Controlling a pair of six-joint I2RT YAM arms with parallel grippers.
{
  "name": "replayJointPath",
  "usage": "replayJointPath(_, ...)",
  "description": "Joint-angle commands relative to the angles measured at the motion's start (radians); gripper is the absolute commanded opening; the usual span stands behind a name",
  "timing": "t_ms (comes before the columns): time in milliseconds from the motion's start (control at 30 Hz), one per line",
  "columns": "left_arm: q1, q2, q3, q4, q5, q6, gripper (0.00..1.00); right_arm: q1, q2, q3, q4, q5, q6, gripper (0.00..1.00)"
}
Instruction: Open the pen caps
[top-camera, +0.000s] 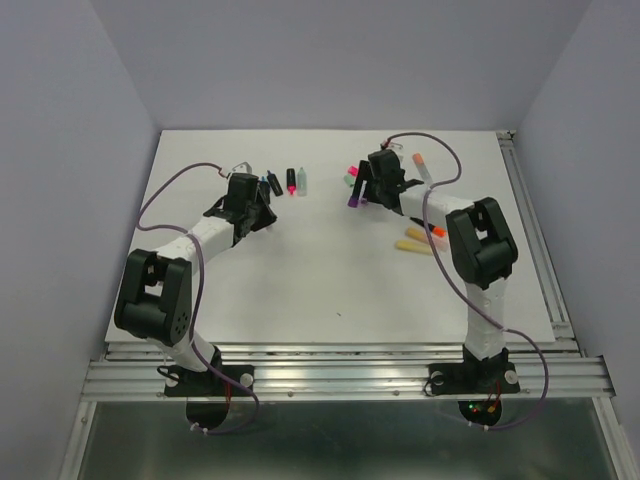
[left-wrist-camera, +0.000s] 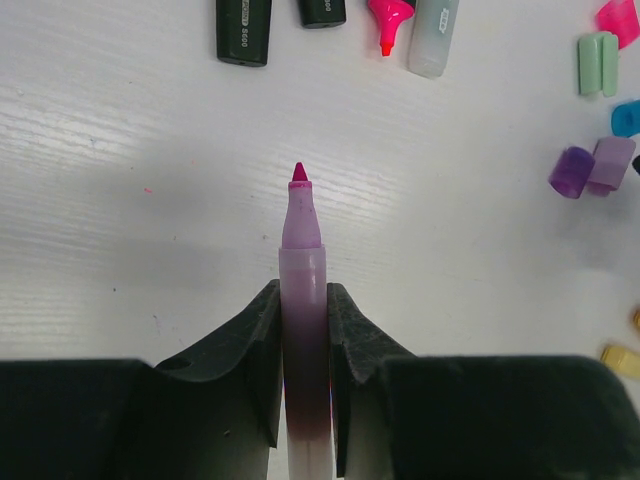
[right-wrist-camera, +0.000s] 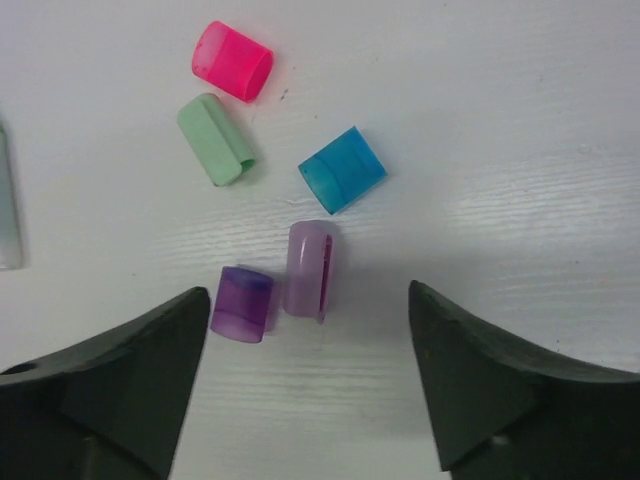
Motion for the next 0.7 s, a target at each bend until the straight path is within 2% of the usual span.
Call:
replayJointPath(0,0.006,-0.060,-0.006,0.016,0.002,0.018,0.00,0.003,-0.213,-0.043,0.003,0.002,-0.026,0.97)
replayJointPath(33,0.006,-0.064,-0.006,0.017,0.002,0.018,0.00,0.003,-0.247,-0.072,0.009,0.010,-0.014,1.00)
replayJointPath(167,0.010,-0.064,-0.009,0.022,-0.019,0.027,0.00,0.005,-0.452,-0.314,0.084,0.001,0.006,1.00)
replayJointPath(200,0.017,-0.061,-0.008,0.024,-0.019,0.027,0.00,0.003,-0.494,-0.428,0.093,-0.002,0.014,1.00)
replayJointPath(433,0.046,0.001,0.044,0.025,-0.010,0.038,0.00,0.016,-0.909,-0.898,0.122,-0.004,0.196,1.00)
replayJointPath(500,0.053,0.024,0.060,0.027,-0.010,0.040,0.00,0.016,-0.976,-0.962,0.130,0.005,0.198,1.00)
replayJointPath(667,0.084,0.096,0.142,0.024,-0.010,0.066,0.00,0.016,-1.068,-0.943,0.066,0.035,0.186,1.00)
